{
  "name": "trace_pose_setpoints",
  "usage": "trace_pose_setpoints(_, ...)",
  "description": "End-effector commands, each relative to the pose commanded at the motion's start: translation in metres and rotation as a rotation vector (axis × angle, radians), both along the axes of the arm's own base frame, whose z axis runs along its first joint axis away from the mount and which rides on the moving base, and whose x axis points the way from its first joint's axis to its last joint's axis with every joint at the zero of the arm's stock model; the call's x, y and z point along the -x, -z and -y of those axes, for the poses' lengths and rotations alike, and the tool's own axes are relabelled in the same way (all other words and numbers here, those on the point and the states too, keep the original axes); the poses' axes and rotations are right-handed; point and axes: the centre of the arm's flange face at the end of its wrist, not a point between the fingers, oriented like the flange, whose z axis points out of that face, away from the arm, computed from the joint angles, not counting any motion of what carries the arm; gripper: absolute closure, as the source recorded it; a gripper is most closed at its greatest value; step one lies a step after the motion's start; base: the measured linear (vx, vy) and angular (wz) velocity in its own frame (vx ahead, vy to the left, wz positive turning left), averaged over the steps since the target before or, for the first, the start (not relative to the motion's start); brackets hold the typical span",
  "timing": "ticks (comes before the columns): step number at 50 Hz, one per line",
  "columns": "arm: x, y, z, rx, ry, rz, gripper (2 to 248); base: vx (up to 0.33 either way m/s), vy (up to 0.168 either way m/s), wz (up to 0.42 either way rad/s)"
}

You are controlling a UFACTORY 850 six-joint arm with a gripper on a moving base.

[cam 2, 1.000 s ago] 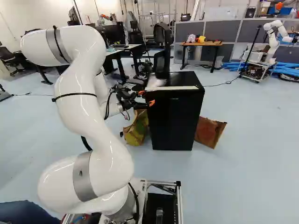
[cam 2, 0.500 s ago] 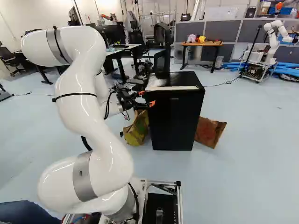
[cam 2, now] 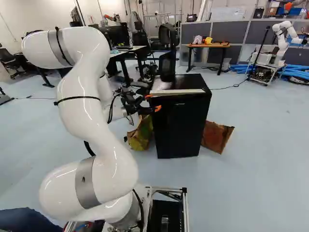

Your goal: Grab a drink from the fridge

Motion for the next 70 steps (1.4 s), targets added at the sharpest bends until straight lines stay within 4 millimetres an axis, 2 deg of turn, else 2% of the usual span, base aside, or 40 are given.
trace_pose_setpoints(29, 0.018, 0.0, 0.004, 0.003, 0.051, -0.021, 3, 0.0, 0.0, 0.0)
trace_pose_setpoints(70, 0.054, 0.0, 0.011, 0.017, 0.129, -0.065, 3, 0.0, 0.0, 0.0)
